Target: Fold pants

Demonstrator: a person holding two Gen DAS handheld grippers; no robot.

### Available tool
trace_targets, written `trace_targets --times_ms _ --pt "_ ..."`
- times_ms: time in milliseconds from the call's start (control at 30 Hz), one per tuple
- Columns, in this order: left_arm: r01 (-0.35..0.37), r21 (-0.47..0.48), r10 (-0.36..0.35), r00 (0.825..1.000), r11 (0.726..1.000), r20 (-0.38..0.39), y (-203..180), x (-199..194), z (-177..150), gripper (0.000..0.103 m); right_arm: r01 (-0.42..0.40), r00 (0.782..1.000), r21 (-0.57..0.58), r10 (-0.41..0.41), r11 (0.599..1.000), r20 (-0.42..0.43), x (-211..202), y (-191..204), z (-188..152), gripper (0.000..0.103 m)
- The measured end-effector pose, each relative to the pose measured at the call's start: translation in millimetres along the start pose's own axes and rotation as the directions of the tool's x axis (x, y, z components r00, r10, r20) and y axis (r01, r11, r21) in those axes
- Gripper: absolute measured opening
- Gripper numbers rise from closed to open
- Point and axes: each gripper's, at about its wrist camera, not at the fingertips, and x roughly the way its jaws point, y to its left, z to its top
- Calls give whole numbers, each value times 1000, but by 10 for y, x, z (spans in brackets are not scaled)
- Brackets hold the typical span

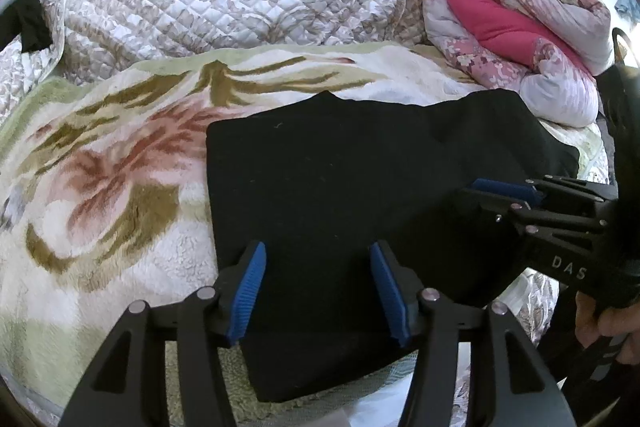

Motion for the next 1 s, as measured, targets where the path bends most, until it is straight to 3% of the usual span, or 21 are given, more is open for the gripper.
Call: trace_targets --times_ms 167,400,533,600,767,867,967,1000 --pt "1 0 -1 1000 1000 -1 2 0 -1 58 29 1000 41 -29 999 0 -54 -92 -4 24" --pt "-3 -3 3 1000 1000 -4 13 -5 2 58 19 999 -22 -18 1000 44 -187 52 -40 24" --pt "-1 0 1 1000 1000 -5 17 -9 3 58 9 1000 -28 -9 1000 -6 -96 51 -107 24" --pt "-1 -3 1 1000 1000 -5 14 -9 4 58 44 999 -10 -44 999 3 -128 -29 -101 24" --pt "8 -22 -7 1000 1000 7 35 -58 14 58 94 995 166 -100 982 25 -262 -469 -119 24" --pt "5 -32 -5 1000 999 25 49 -100 27 58 138 984 277 -164 951 74 -439 -748 -128 25" --pt "-1 -40 2 1000 999 29 79 -105 31 58 133 973 420 -198 898 115 -614 -1059 -186 49" --pt "-1 -45 2 1000 999 27 90 -103 30 58 126 969 463 -208 877 130 -672 -1157 -216 52"
